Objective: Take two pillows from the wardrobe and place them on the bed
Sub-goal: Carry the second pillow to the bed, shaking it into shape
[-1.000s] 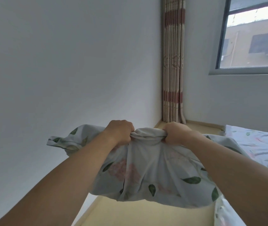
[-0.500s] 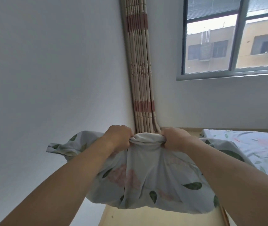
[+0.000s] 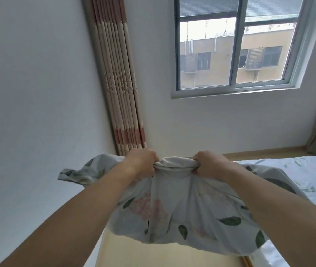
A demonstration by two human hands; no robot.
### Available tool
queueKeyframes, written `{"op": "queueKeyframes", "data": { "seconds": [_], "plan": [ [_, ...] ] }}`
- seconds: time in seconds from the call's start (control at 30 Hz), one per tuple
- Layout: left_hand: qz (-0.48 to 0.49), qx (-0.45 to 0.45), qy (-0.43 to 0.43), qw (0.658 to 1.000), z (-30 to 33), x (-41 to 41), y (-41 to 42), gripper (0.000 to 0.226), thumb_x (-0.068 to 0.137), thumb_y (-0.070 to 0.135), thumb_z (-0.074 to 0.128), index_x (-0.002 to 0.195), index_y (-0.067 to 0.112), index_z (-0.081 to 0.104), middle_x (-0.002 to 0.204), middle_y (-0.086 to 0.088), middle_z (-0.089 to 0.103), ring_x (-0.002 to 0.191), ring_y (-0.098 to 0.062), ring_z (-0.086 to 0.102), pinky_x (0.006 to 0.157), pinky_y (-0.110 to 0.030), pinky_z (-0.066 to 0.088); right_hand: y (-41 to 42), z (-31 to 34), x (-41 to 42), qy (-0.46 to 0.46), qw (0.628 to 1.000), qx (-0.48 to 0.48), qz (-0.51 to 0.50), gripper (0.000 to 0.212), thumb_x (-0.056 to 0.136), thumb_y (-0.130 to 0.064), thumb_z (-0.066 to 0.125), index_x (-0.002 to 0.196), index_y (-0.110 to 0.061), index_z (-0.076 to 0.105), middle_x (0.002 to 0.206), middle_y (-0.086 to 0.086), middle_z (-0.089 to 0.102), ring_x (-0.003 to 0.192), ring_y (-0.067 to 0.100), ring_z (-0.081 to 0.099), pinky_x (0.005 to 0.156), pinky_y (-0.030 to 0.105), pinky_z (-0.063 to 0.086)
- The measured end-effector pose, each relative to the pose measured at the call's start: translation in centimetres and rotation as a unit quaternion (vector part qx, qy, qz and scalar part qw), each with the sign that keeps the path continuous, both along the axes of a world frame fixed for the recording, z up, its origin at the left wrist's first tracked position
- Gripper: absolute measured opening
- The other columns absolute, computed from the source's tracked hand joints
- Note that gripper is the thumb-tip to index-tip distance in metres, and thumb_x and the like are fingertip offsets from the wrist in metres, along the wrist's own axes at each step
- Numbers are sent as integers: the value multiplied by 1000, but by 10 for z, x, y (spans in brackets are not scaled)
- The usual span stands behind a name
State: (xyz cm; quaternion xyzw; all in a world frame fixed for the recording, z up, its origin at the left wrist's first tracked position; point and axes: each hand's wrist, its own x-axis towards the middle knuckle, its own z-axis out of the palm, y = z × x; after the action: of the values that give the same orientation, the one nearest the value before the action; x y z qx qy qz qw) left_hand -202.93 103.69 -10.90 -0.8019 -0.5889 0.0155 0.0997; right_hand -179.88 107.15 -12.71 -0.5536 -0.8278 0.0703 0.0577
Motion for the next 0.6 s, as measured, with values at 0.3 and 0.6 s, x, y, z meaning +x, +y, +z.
{"op": "queueKeyframes", "data": {
  "seconds": [0.3,0.6],
  "plan": [
    [-39,11,-9,999,9,-47,245,13,79,24,55,83,20,67,85,0,68,84,-26,65,65,-30,46,224,7,-44,15,999,8,-42,14,77,-21,59,89,-19,67,97,8,69,90,29,64,66,25,41],
    [-126,21,-30,991,2,-104,498,10,76,23,57,81,19,64,84,-2,68,81,-30,63,61,-28,35,450,9,-95,-27,994,16,-108,8,77,-23,59,83,-20,63,94,6,68,90,28,64,65,25,41]
  ]
}}
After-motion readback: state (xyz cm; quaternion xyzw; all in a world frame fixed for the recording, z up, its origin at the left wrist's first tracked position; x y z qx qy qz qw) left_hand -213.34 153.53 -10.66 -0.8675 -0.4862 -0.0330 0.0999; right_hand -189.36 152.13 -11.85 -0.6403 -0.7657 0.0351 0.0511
